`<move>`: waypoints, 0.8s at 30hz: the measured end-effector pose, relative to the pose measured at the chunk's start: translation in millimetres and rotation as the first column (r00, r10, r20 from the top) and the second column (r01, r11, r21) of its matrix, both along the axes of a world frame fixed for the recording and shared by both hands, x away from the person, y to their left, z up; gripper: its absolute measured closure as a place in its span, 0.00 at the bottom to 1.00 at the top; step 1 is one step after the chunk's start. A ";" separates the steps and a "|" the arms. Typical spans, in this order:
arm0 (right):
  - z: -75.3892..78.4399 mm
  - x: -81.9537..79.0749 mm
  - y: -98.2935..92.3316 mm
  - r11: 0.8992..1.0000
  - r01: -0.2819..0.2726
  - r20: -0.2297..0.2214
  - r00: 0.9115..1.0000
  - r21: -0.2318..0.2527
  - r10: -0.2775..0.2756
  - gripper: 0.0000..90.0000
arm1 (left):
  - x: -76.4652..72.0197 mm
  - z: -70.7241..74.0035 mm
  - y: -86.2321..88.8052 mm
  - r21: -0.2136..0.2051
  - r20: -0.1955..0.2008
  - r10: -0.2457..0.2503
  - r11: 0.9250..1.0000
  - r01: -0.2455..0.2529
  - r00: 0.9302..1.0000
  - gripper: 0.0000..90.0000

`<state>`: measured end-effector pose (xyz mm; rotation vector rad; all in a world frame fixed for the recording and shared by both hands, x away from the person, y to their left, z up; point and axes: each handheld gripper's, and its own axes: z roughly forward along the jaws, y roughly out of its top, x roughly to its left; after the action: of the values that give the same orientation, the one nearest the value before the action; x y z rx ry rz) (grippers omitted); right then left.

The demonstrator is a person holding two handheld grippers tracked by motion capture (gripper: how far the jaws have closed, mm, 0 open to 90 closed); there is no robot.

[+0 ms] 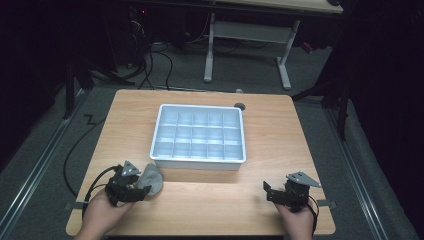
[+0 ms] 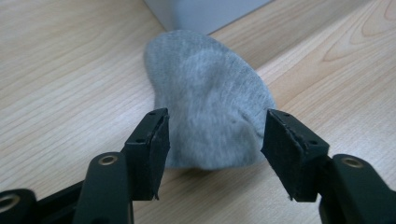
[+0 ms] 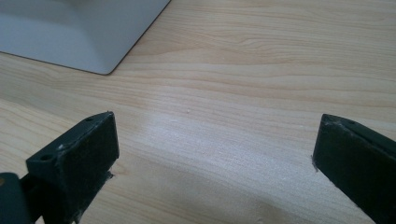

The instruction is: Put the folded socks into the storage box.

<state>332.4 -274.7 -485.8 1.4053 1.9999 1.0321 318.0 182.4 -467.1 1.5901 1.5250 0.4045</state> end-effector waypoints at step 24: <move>-0.9 3.6 0.6 0.997 -0.049 -0.010 0.999 0.055 0.050 0.01 | 67.2 -2.0 -30.0 0.278 -0.441 0.141 0.960 -0.014 0.886 0.43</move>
<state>335.9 -274.1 -486.7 1.3993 2.0379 1.1109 385.3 152.4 -469.1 1.9380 1.9627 0.3003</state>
